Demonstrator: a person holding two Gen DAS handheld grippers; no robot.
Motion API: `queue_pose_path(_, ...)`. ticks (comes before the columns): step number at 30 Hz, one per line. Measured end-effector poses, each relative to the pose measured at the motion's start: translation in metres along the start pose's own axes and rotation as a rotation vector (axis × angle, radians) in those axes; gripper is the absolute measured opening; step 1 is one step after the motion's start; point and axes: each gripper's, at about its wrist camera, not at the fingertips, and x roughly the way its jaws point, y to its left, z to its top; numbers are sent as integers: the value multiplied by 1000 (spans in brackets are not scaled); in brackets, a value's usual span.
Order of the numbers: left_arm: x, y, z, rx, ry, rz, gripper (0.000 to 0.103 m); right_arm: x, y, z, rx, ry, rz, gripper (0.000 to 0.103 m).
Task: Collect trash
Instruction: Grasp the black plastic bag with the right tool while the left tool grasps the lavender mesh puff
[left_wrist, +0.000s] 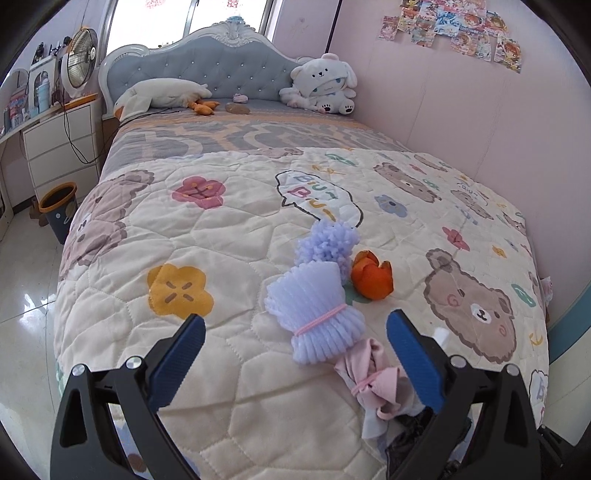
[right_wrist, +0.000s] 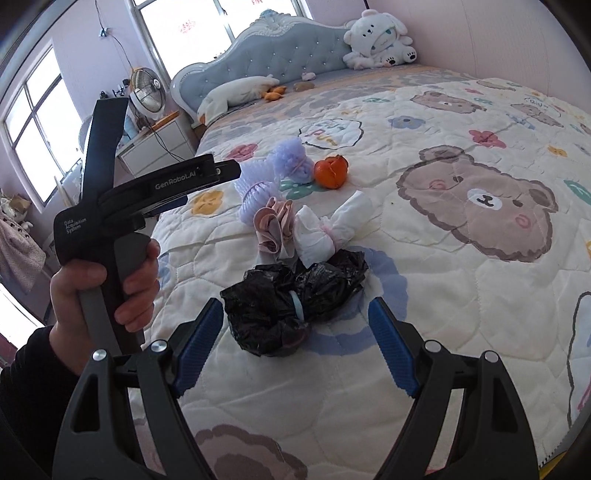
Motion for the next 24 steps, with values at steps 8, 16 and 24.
queue_pose_path(8,28,8,4,-31,23,-4,95,29,9,7,-2,29,-40,73)
queue_pose_path(16,52,10,-8,-39,81,-79,64,46,20,6,-31,43,-57,62)
queue_pose_path(24,53,16,-13,-79,70,-143,41,51,17,5,-26,50,-69,46)
